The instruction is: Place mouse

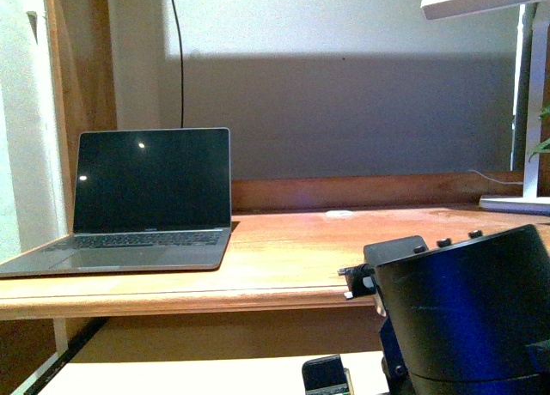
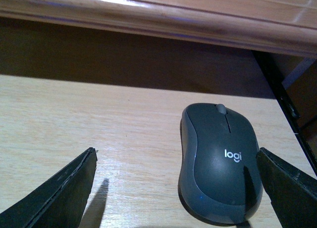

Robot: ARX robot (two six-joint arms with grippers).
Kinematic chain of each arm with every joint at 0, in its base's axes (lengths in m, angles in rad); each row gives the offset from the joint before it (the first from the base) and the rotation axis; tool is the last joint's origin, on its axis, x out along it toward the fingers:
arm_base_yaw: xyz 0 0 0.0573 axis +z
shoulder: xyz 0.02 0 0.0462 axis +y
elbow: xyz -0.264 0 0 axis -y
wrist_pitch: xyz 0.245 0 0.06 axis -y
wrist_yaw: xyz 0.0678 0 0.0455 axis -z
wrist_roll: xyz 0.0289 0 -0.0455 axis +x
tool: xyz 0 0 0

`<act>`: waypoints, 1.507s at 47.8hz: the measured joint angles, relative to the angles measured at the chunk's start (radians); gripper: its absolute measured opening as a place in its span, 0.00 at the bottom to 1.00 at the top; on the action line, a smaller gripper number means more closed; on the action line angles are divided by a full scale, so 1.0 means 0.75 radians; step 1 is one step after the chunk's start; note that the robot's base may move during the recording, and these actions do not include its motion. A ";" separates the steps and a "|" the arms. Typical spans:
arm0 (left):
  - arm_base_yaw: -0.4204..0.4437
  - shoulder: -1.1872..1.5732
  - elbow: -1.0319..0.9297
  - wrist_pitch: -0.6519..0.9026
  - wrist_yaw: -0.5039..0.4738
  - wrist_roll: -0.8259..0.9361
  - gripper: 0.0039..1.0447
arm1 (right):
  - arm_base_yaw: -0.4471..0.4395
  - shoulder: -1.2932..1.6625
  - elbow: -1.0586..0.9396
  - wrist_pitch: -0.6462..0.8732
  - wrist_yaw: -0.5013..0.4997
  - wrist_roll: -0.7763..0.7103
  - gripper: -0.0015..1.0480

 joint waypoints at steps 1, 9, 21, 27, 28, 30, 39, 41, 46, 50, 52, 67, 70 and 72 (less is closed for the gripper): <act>0.000 0.000 0.000 0.000 0.000 0.000 0.93 | -0.002 0.006 0.006 -0.010 0.005 0.001 0.93; 0.000 0.000 0.000 0.000 0.000 0.000 0.93 | -0.033 0.053 0.048 -0.061 0.047 0.006 0.93; 0.000 0.000 0.000 0.000 0.000 0.000 0.93 | -0.067 0.097 0.125 -0.154 0.025 0.059 0.93; 0.000 0.000 0.000 0.000 0.000 0.000 0.93 | -0.089 0.132 0.172 -0.253 -0.027 0.142 0.93; 0.000 0.000 0.000 0.000 0.000 0.000 0.93 | -0.091 0.134 0.175 -0.258 -0.031 0.144 0.93; 0.000 0.000 0.000 0.000 0.000 0.000 0.93 | -0.097 0.144 0.185 -0.274 -0.040 0.172 0.93; 0.000 0.000 0.000 0.000 0.000 0.000 0.93 | -0.106 0.165 0.231 -0.300 -0.077 0.230 0.93; 0.000 0.000 0.000 0.000 0.001 0.000 0.93 | -0.107 0.170 0.238 -0.300 -0.082 0.240 0.87; 0.000 0.000 0.000 0.000 0.000 0.000 0.93 | -0.112 0.172 0.240 -0.299 -0.096 0.256 0.73; 0.000 0.000 0.000 0.000 0.000 0.000 0.93 | -0.117 0.172 0.240 -0.294 -0.101 0.271 0.62; 0.000 0.000 0.000 0.000 0.000 0.000 0.93 | -0.120 0.170 0.240 -0.293 -0.103 0.277 0.56; 0.000 0.000 0.000 0.000 0.000 0.000 0.93 | -0.117 -0.138 0.106 -0.369 -0.136 0.329 0.53; 0.000 0.000 0.000 0.000 0.000 0.000 0.93 | -0.106 -0.211 0.105 -0.403 -0.134 0.335 0.53; 0.000 0.000 0.000 0.000 0.000 0.000 0.93 | -0.094 -0.250 0.123 -0.426 -0.131 0.335 0.53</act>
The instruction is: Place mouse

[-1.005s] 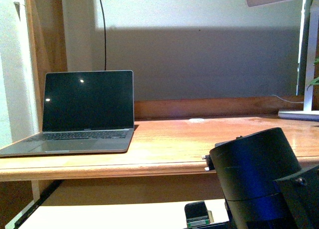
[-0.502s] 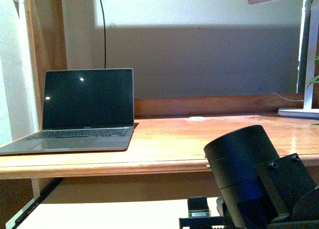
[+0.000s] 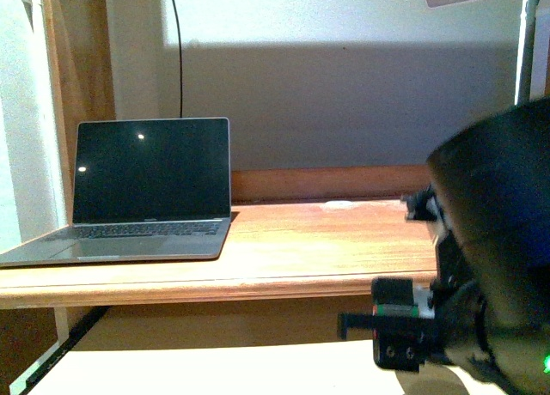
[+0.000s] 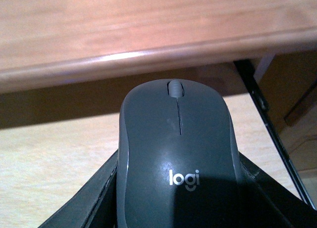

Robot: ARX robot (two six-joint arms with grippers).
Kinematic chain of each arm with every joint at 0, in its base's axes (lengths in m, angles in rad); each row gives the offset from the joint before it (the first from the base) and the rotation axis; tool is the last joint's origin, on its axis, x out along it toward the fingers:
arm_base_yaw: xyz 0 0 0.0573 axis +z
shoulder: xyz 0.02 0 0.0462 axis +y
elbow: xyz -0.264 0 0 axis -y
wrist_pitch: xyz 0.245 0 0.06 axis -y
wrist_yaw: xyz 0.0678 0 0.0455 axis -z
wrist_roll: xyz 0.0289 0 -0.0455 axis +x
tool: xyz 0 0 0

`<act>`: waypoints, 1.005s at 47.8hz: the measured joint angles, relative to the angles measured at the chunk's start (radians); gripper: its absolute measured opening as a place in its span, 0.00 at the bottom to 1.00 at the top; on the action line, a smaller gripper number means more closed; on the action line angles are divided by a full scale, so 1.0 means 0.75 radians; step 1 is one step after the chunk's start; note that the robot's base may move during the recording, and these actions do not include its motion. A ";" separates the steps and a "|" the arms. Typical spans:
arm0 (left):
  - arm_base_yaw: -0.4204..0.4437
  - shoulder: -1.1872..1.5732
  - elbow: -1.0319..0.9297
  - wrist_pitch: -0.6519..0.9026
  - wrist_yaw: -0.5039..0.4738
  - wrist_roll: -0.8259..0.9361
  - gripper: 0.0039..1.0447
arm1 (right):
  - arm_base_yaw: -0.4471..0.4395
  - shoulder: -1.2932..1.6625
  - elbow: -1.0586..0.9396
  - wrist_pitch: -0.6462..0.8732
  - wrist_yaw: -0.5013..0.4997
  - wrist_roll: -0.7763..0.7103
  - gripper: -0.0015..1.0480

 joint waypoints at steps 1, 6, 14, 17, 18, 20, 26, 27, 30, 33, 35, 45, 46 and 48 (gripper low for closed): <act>0.000 0.000 0.000 0.000 0.000 0.000 0.93 | 0.004 -0.006 0.008 -0.007 0.000 0.000 0.53; 0.000 0.000 0.000 0.000 0.000 0.000 0.93 | 0.040 0.016 0.152 -0.057 0.002 -0.013 0.53; 0.000 0.000 0.000 0.000 0.001 0.000 0.93 | 0.066 0.269 0.581 -0.201 0.001 -0.031 0.53; 0.000 0.000 0.000 0.000 0.000 0.000 0.93 | 0.073 0.400 0.770 -0.252 0.022 -0.049 0.53; 0.000 0.000 0.000 0.000 0.001 0.000 0.93 | 0.076 0.457 0.848 -0.273 0.036 -0.060 0.53; 0.000 0.000 0.000 0.000 0.001 0.000 0.93 | 0.081 0.548 0.974 -0.303 0.057 -0.080 0.53; 0.000 0.000 0.000 0.000 0.001 0.000 0.93 | 0.093 0.776 1.282 -0.384 0.114 -0.139 0.53; 0.000 0.000 0.000 0.000 0.000 0.000 0.93 | 0.094 0.805 1.322 -0.391 0.125 -0.150 0.53; 0.000 0.000 0.000 0.000 0.000 0.000 0.93 | 0.094 0.885 1.431 -0.413 0.151 -0.183 0.53; 0.000 0.000 0.000 0.000 0.000 0.000 0.93 | 0.089 0.975 1.555 -0.452 0.187 -0.214 0.53; 0.000 0.000 0.000 0.000 0.000 0.000 0.93 | 0.080 1.031 1.631 -0.482 0.215 -0.234 0.53; 0.000 0.000 0.000 0.000 0.000 0.000 0.93 | 0.043 1.198 1.818 -0.565 0.235 -0.265 0.53; 0.000 0.000 0.000 0.000 0.000 0.000 0.93 | 0.042 1.204 1.821 -0.569 0.236 -0.265 0.53; 0.000 0.000 0.000 0.000 0.000 0.000 0.93 | 0.040 1.217 1.823 -0.573 0.234 -0.265 0.53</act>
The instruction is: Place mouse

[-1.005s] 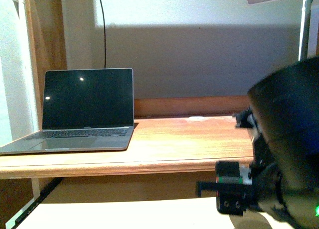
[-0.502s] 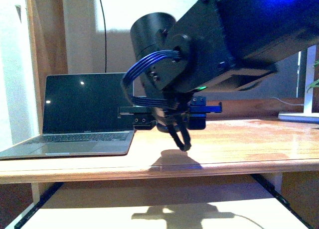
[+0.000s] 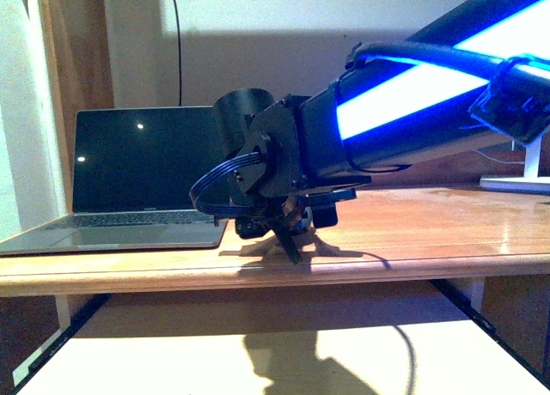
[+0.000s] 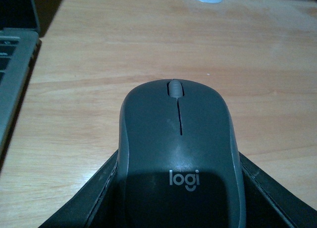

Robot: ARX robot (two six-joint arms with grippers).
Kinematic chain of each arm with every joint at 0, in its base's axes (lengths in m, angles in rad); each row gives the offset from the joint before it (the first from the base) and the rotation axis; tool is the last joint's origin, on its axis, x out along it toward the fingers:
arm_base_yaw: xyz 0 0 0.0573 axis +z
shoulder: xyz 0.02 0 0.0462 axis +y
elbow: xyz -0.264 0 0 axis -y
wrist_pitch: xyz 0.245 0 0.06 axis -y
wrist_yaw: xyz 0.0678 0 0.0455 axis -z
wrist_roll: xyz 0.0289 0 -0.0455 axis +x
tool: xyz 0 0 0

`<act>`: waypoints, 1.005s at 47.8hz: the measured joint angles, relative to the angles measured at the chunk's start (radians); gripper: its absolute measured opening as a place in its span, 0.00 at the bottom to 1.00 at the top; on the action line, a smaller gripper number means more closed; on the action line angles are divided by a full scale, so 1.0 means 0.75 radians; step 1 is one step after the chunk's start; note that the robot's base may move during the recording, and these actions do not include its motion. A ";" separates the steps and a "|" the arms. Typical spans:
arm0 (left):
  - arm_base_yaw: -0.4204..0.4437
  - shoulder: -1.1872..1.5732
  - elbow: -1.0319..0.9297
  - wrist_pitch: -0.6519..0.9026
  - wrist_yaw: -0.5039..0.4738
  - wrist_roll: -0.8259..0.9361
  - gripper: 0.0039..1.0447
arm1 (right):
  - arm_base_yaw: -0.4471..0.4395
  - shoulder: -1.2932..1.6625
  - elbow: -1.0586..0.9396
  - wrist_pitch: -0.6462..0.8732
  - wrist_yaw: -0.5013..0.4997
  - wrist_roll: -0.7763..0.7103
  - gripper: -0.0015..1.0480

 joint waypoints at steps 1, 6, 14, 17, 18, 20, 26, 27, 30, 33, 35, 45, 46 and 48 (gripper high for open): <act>0.000 0.000 0.000 0.000 0.000 0.000 0.93 | 0.000 0.005 0.002 -0.004 0.001 0.000 0.53; 0.000 0.000 0.000 0.000 0.001 0.000 0.93 | 0.001 0.026 0.020 -0.038 -0.016 0.009 0.53; 0.000 0.000 0.000 0.000 0.001 0.000 0.93 | 0.005 0.028 0.026 -0.029 -0.051 0.039 0.73; 0.000 0.000 0.000 0.000 0.001 0.000 0.93 | 0.005 0.028 0.021 0.001 -0.051 0.043 0.81; 0.000 0.000 0.000 0.000 0.000 0.000 0.93 | 0.005 0.027 0.014 0.011 -0.050 0.046 0.84; 0.000 0.000 0.000 0.000 0.000 0.000 0.93 | 0.004 0.015 -0.009 0.046 -0.050 0.053 0.90; 0.000 0.000 0.000 0.000 0.000 0.000 0.93 | -0.010 -0.056 -0.143 0.198 -0.066 0.060 0.93; 0.000 0.000 0.000 0.000 0.001 0.000 0.93 | -0.015 -0.078 -0.177 0.228 -0.072 0.061 0.93; 0.000 0.000 0.000 0.000 0.000 0.000 0.93 | -0.035 -0.153 -0.277 0.309 -0.087 0.062 0.93; 0.000 0.000 0.000 0.000 0.000 0.000 0.93 | -0.056 -0.235 -0.373 0.379 -0.099 0.057 0.93; 0.000 0.000 0.000 0.000 0.000 0.000 0.93 | -0.075 -0.313 -0.463 0.451 -0.099 0.043 0.93; 0.000 0.000 0.000 0.000 0.000 0.000 0.93 | -0.208 -0.899 -1.189 0.758 -0.332 0.042 0.93; 0.000 0.000 0.000 0.000 0.001 0.000 0.93 | -0.215 -0.942 -1.254 0.771 -0.372 0.047 0.93; 0.000 0.000 0.000 0.000 0.000 0.000 0.93 | -0.226 -1.026 -1.387 0.798 -0.462 0.062 0.93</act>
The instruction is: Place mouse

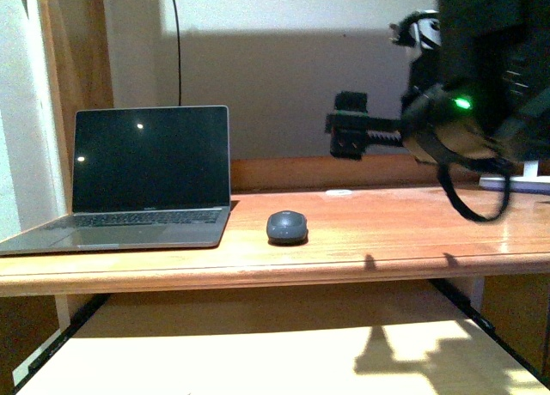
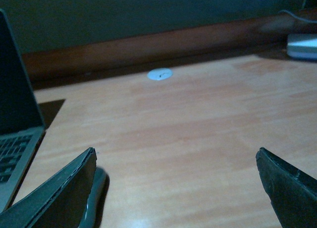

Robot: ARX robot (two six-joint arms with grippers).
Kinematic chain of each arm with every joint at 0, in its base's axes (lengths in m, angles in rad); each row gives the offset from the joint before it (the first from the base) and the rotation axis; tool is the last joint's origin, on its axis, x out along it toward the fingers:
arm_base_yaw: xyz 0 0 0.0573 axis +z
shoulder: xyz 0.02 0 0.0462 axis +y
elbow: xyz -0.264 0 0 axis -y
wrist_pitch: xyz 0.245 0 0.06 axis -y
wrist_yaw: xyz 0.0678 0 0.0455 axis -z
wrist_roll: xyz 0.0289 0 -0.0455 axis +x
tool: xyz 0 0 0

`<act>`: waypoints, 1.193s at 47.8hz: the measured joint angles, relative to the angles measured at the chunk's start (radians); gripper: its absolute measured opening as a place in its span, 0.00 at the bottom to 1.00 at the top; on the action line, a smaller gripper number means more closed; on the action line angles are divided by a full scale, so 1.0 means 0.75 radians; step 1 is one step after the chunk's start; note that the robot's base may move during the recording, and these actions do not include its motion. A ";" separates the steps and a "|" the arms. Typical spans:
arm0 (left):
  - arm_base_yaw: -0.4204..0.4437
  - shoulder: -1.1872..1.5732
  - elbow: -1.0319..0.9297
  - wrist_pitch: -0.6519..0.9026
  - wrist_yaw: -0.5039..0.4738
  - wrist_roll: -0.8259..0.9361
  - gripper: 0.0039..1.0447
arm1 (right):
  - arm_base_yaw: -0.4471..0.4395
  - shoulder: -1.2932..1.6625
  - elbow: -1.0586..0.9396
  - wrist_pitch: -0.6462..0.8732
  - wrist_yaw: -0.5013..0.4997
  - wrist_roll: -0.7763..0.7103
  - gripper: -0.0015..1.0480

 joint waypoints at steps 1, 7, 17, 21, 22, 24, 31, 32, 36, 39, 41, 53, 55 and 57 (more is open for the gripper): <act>0.000 0.000 0.000 0.000 0.001 0.000 0.93 | -0.006 -0.041 -0.065 0.010 -0.048 0.004 0.93; 0.000 0.000 0.000 0.000 0.001 0.000 0.93 | -0.049 -0.277 -0.430 0.047 -0.356 0.022 0.93; 0.000 0.000 0.000 0.000 0.000 0.000 0.93 | -0.154 -0.593 -0.836 0.027 -0.713 0.000 0.93; 0.000 0.000 0.000 0.000 0.001 0.000 0.93 | -0.183 -0.681 -0.952 0.004 -0.841 -0.024 0.93; 0.000 0.000 0.000 0.000 0.000 0.000 0.93 | -0.186 -0.698 -0.977 -0.002 -0.867 -0.031 0.93; 0.000 0.000 0.000 0.000 0.000 0.000 0.93 | -0.186 -0.731 -1.021 -0.016 -0.904 -0.048 0.93; 0.000 0.000 0.000 0.000 0.001 0.000 0.93 | -0.130 -0.784 -1.156 -0.049 -0.966 -0.162 0.93; 0.000 0.000 0.000 0.000 0.001 0.000 0.93 | -0.119 -0.783 -1.166 -0.049 -0.964 -0.173 0.93; 0.000 0.000 0.000 0.000 0.000 0.000 0.93 | -0.075 -0.766 -1.196 -0.038 -0.949 -0.215 0.93; 0.000 0.000 0.000 0.000 0.000 0.000 0.93 | -0.043 -0.738 -1.206 -0.017 -0.919 -0.241 0.93; 0.000 0.000 0.000 0.000 0.001 0.000 0.93 | -0.023 -0.711 -1.209 0.005 -0.900 -0.251 0.93; 0.000 0.000 0.000 0.000 0.000 0.000 0.93 | 0.076 -0.518 -1.210 0.144 -0.753 -0.271 0.93; 0.000 0.000 0.000 0.000 0.000 0.000 0.93 | 0.090 -0.484 -1.207 0.167 -0.735 -0.270 0.93; 0.000 0.000 0.000 0.000 0.000 0.000 0.93 | 0.101 -0.461 -1.202 0.185 -0.719 -0.268 0.93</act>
